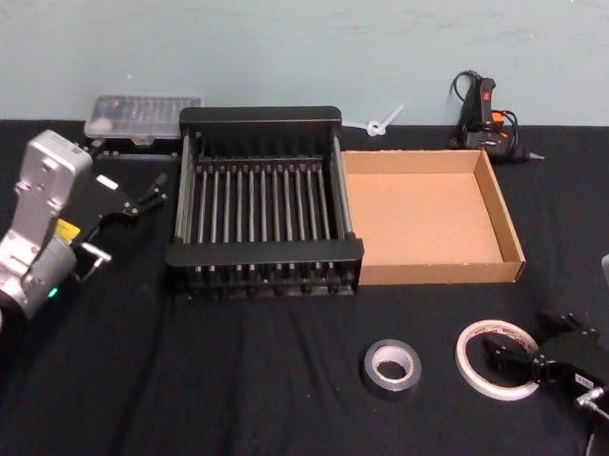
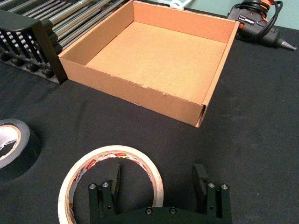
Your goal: Pick up the white tape and place it into the black box , Pick up the silver tape and place it into the brown box.
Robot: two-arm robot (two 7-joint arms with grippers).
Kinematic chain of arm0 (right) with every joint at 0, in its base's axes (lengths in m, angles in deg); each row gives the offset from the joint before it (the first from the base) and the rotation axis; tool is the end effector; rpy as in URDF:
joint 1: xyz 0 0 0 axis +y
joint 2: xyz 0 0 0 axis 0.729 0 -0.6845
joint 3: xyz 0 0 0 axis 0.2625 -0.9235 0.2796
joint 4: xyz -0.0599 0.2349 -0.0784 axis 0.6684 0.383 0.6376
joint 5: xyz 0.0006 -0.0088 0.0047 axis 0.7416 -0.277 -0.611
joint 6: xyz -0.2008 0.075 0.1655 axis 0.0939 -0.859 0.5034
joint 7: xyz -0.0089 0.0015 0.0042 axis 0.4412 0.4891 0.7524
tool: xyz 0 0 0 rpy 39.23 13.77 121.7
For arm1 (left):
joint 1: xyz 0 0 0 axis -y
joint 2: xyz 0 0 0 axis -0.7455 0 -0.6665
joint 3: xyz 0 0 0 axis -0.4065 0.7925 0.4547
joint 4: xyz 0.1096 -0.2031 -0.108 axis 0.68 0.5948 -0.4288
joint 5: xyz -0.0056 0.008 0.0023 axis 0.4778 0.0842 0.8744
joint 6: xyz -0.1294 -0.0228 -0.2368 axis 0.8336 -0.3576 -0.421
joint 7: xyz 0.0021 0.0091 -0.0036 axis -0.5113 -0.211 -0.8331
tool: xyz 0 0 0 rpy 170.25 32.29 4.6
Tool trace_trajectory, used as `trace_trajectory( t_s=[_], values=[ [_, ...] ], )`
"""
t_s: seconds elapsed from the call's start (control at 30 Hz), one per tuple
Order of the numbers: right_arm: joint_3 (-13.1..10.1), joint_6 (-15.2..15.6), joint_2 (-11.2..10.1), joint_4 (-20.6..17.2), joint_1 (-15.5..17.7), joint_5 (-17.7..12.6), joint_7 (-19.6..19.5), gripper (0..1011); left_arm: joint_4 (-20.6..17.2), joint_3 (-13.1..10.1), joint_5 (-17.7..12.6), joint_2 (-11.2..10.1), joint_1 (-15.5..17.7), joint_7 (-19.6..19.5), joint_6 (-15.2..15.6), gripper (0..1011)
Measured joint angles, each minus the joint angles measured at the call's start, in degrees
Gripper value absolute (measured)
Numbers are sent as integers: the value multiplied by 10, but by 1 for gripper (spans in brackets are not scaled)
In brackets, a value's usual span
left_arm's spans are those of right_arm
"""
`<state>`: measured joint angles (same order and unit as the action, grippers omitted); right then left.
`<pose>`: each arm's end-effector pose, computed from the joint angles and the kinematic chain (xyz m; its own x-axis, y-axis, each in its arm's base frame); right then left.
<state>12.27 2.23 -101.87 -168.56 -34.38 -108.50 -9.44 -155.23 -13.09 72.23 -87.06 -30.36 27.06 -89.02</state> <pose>0.2479 -0.0980 -0.2697 0.4902 -0.8714 0.0205 0.7625 0.4173 -0.4945 0.3164 0.0726 -0.2665 0.2922 0.8804 0.3736 -0.9553 0.2873 0.0702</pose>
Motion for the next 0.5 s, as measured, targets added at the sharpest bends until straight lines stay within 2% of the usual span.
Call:
trace_trajectory(
  t_s=[0.4,0.5],
  values=[
    [0,0,0,-1,0,0,0,999,0,0,0,0,0,0,0,1001],
    [0,0,0,-1,0,0,-1,927,0,0,0,0,0,0,0,1001]
  ],
)
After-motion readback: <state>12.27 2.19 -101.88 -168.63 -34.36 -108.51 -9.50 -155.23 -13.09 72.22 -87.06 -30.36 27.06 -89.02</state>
